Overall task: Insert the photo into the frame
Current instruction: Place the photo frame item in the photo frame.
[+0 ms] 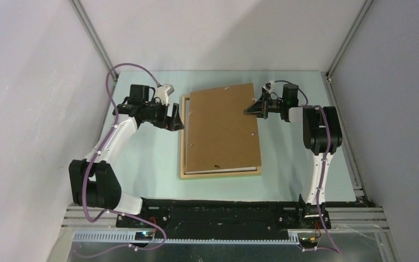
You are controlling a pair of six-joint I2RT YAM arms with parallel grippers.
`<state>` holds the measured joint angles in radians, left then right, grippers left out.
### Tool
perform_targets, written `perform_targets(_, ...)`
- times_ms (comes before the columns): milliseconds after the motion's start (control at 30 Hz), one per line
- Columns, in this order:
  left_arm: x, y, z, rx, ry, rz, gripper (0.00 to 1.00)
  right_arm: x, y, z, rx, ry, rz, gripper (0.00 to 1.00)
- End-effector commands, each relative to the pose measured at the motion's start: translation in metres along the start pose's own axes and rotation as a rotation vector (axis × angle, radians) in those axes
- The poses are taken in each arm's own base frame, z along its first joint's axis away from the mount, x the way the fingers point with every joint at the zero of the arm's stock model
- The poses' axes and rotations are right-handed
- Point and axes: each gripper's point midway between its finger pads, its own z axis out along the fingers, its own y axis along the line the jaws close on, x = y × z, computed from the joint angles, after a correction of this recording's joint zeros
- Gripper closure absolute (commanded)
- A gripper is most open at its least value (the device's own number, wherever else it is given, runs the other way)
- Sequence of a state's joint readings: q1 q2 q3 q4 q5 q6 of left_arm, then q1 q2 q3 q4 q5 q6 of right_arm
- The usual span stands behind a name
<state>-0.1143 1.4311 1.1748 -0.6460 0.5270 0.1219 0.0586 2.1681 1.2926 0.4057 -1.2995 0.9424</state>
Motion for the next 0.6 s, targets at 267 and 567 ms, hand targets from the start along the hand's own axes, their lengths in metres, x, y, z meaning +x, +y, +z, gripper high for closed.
perform_targets(267, -0.017, -0.001, -0.008, 0.004, -0.049, 0.032, 0.1, -0.004, 0.013, 0.014, -0.047, 0.057, -0.05, 1.0)
perform_targets(567, -0.015, -0.001, -0.006, 0.011, -0.043, 0.034, 0.09, -0.004, 0.003, 0.021, -0.027, 0.067, -0.044, 1.0)
